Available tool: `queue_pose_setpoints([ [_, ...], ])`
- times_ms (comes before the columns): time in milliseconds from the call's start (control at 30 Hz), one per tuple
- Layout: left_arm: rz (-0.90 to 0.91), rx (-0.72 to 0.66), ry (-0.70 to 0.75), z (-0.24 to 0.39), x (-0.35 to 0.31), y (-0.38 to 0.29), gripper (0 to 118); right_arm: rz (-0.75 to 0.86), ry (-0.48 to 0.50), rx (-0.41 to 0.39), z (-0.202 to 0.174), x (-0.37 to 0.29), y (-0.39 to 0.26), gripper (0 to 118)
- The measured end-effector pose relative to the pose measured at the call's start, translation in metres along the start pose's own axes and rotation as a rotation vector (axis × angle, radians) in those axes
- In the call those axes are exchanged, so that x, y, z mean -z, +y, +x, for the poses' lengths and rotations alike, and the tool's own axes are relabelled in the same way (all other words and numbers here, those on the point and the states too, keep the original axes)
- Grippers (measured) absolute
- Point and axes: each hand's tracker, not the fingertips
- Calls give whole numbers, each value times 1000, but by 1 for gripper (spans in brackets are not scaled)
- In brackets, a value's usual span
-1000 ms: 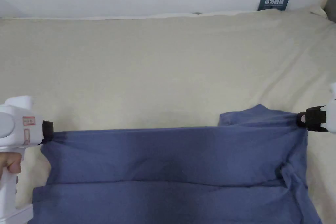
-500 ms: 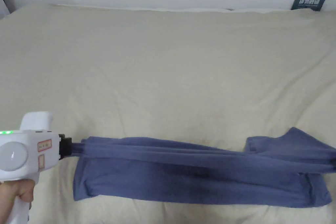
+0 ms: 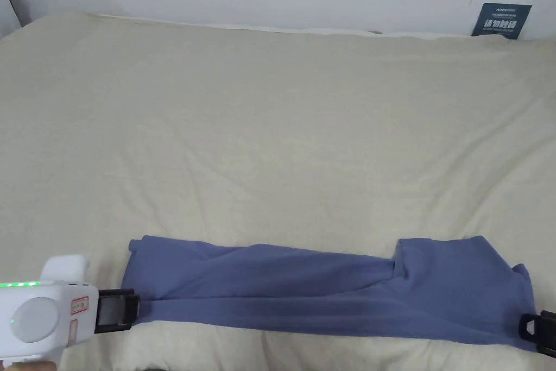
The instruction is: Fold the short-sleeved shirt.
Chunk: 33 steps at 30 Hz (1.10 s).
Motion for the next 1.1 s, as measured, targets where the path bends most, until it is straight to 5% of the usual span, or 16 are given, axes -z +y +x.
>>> queue_pose_setpoints([
  [133, -52, -60, -35, -14, -24, -11, 114, 28, 92, 121, 2, -27, -2, 114],
  [267, 0, -110, -142, -28, -47, -13, 82, 48, 95, 97, -19, -44, -5, 98],
  [300, 8, -126, -115, -30, -47, -11, 24, 92, 112, 100, -27, -49, -5, 63],
  [333, 107, -160, -113, -34, -48, -9, 0, 89, 111, 92, -36, -50, -5, 16],
  [367, 65, -157, -134, -38, -47, -6, 0, 124, 91, 90, -47, -58, -5, 0],
  [467, 80, -190, -212, -39, -43, 5, 0, 189, 41, -20, -76, -67, 1, 0],
  [600, 81, -138, -256, -35, -24, 25, 0, 218, 53, -17, -96, -74, 2, 0],
  [633, 73, -135, -296, -34, -18, 29, 12, 220, 60, -13, -98, -77, 0, 0],
  [667, 69, -141, -305, -33, -12, 34, 71, 218, 59, -11, -102, -77, 1, 0],
  [700, 56, -135, -329, -33, -2, 41, 118, 216, 58, -11, -106, -75, 2, 0],
  [767, -40, -112, -475, -30, 3, 49, 114, 203, 58, -19, -103, -68, 2, 0],
  [1100, -142, -188, -603, -36, 64, 68, 115, 142, 14, 12, -107, -44, -9, 0],
])
